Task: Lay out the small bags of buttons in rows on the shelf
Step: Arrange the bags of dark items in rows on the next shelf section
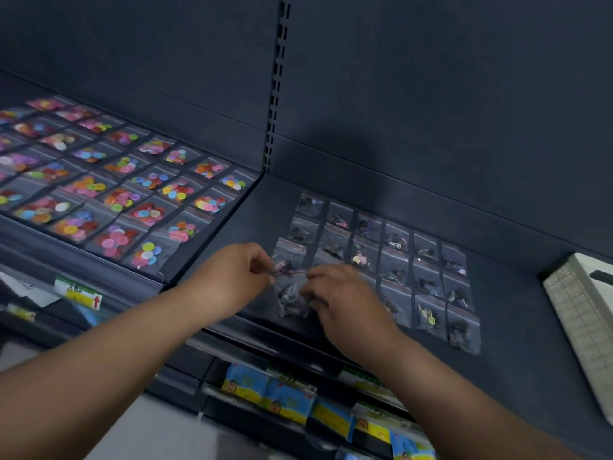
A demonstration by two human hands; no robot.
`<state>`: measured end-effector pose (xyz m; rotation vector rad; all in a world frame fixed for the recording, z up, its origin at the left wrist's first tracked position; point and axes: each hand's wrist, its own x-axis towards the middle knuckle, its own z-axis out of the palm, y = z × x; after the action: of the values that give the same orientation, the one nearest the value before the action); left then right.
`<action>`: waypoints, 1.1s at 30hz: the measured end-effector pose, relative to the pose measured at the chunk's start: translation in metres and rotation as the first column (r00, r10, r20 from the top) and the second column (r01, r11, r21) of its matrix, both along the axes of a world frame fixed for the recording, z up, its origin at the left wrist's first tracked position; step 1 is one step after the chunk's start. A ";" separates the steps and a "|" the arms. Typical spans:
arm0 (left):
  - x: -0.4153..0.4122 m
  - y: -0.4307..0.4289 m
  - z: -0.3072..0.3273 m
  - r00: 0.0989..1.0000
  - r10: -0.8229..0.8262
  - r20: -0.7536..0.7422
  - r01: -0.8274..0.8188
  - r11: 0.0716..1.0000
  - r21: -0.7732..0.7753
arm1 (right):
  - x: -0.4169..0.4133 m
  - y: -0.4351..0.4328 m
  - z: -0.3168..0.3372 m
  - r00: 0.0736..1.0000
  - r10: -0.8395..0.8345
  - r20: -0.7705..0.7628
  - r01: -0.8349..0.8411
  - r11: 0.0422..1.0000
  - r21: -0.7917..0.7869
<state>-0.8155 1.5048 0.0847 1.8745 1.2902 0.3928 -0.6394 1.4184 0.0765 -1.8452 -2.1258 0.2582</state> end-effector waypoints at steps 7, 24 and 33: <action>-0.008 -0.003 -0.007 0.982 -0.127 -0.143 0.145 0.982 0.122 | -0.011 0.000 -0.023 0.985 0.171 0.017 -0.171 0.985 0.010; -0.017 0.007 -0.005 0.906 -0.303 -0.297 0.359 0.920 0.157 | -0.008 -0.005 -0.014 0.977 0.200 0.075 -0.185 0.967 -0.173; 0.013 0.010 0.002 0.858 -0.336 -0.389 0.463 0.834 0.301 | 0.011 -0.001 -0.012 0.972 -0.031 0.234 0.066 0.988 -0.142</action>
<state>-0.8026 1.5151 0.0868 2.5721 1.0141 0.1158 -0.6280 1.4174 0.0650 -2.1018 -2.2640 0.2041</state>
